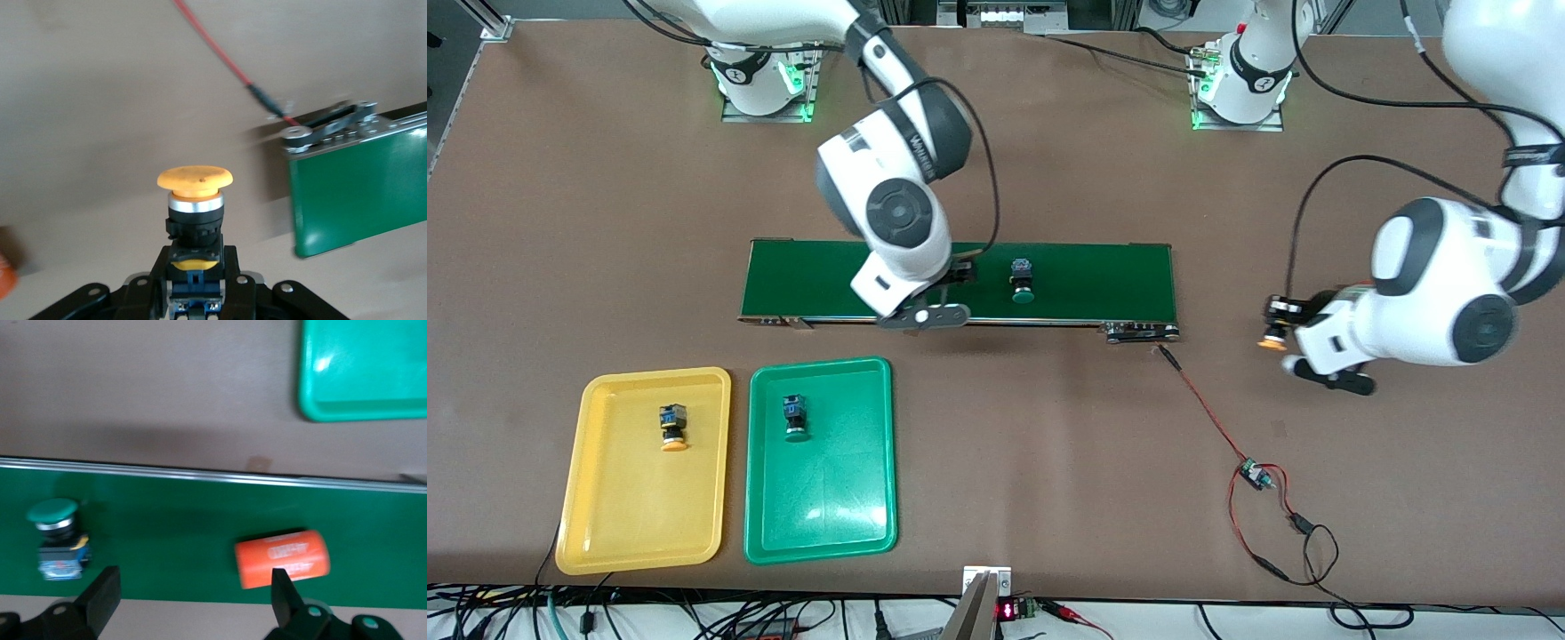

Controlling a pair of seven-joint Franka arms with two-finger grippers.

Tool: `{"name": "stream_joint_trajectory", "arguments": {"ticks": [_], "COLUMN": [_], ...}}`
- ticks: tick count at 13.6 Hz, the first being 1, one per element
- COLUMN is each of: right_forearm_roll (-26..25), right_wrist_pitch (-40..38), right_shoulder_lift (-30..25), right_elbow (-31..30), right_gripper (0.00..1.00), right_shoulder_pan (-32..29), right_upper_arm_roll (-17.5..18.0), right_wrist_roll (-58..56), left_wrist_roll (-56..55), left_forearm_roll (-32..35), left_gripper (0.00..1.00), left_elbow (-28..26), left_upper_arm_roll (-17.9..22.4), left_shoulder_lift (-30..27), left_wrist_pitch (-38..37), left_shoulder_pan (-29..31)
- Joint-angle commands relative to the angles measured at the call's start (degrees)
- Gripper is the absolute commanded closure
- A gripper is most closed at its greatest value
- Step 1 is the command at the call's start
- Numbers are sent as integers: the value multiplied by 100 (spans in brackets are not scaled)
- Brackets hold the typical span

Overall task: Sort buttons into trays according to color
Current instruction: 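Place the yellow button on the belt while the right gripper grasps the green button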

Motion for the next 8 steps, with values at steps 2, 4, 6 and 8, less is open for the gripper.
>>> {"name": "stream_joint_trajectory", "arguments": {"ticks": [2,4,6,8], "right_forearm_roll": [78,87,105,200], "right_wrist_pitch": [601,787,840,840], "right_shoulder_lift": [244,376,482,500], "right_elbow": [-47,-47,-47,-47], "right_gripper": [0,0,0,0], "right_shoulder_pan": [292,389,468,503], "right_upper_arm_roll": [-56,-56,-56,-56], "right_wrist_roll": [497,505,497,497], "left_wrist_roll": [-1090,-1532,-1577,-1743], "left_forearm_roll": [-79,-79,-113,-114], "left_gripper": [83,82,82,79], "left_elbow": [-581,-705,-905,-1423], "left_upper_arm_roll": [-613,-939,-1045,-1160], "left_shoulder_lift": [-17,-34,-26,-61], "left_wrist_pitch": [650,801,984,1756], "left_shoulder_pan": [-224,-259,-268,-259]}}
